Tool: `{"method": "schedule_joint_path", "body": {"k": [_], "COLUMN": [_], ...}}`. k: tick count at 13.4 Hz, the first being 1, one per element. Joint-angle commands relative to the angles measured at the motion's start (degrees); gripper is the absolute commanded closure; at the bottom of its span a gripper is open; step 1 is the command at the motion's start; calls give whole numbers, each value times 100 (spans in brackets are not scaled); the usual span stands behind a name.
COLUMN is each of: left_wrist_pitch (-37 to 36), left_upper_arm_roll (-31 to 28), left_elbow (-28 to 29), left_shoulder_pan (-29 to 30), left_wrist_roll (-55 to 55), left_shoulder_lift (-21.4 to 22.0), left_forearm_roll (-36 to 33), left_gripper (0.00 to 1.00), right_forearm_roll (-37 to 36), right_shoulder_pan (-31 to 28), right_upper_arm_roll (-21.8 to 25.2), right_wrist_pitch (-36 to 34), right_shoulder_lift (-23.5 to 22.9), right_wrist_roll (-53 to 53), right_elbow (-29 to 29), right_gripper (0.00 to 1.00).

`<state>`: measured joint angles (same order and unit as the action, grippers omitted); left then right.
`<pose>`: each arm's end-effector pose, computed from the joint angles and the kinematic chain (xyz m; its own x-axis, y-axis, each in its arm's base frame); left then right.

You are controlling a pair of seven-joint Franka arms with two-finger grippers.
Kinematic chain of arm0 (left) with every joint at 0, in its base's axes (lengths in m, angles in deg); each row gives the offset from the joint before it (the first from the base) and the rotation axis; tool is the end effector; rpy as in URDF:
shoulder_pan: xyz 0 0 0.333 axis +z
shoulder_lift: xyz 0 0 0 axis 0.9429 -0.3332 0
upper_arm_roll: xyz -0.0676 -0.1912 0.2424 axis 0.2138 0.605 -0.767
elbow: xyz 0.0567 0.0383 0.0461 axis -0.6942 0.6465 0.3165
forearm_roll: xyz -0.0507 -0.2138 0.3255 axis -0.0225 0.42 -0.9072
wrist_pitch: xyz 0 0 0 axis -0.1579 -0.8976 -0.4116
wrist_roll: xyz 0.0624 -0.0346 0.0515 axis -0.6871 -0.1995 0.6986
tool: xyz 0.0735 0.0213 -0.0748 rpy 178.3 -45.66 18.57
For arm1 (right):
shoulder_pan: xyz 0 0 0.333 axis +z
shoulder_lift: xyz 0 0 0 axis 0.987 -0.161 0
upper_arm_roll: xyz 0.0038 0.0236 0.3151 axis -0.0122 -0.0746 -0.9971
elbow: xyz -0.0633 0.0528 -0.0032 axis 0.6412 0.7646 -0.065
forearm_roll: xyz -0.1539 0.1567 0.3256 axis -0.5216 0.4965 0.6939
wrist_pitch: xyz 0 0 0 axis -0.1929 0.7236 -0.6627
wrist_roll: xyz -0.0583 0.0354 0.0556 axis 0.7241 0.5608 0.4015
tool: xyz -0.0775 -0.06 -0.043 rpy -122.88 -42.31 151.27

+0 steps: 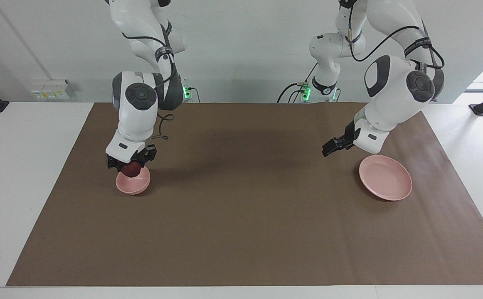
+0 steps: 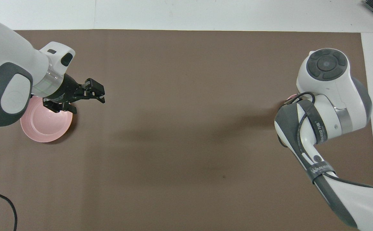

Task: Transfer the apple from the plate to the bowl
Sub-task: 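Carry the apple over the bowl while the left gripper returns to rest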

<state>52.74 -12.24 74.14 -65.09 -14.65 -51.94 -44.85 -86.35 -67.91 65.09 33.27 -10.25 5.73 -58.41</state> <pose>0.5986 -0.1253 0.4938 0.9640 0.1926 -0.1831 0.2196 -0.9654 0.1405 0.6208 0.0543 0.4129 0.8925 0.4205 -0.1634 0.4505 -0.8114 0.3725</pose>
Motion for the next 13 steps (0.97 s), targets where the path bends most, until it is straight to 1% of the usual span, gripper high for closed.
{"method": "schedule_joint_path", "body": {"k": [1,3,5,6,8,9,11,13], "left_wrist_pitch": [-102,-233,-532,-542,-559,-516,-542,-620], "left_upper_arm_roll": [26,18,26,18,18,18,26,26], "left_elbow": [48,22,-66,-58,-23,-22,30,39], "left_shoulder_pan": [281,431,659,695,879,897,906,897], "left_wrist_roll": [-997,-1498,-2200,-2448,-2572,-2634,-2609,-2582], "left_shoulder_lift": [296,402,472,568,744,806,1078,1245], "left_forearm_roll": [-285,-321,-452,-496,-531,-575,-865,-875], "left_gripper": [0,0,0,0,0,0,0,0], "right_forearm_roll": [-330,-392,-384,-383,-366,-331,-278,-165], "right_shoulder_pan": [-61,-96,-157,-175,-237,-246,-255,-255], "right_upper_arm_roll": [-47,-47,-47,-38,-47,-38,-47,-47], "right_wrist_pitch": [228,430,509,614,720,747,791,904], "right_shoulder_lift": [-263,-369,-413,-413,-431,-431,-439,-439], "right_wrist_roll": [142,151,169,169,169,160,142,107], "right_elbow": [124,54,1,-60,-122,-131,-174,-306], "right_gripper": [100,100,100,100,100,100,100,100]}}
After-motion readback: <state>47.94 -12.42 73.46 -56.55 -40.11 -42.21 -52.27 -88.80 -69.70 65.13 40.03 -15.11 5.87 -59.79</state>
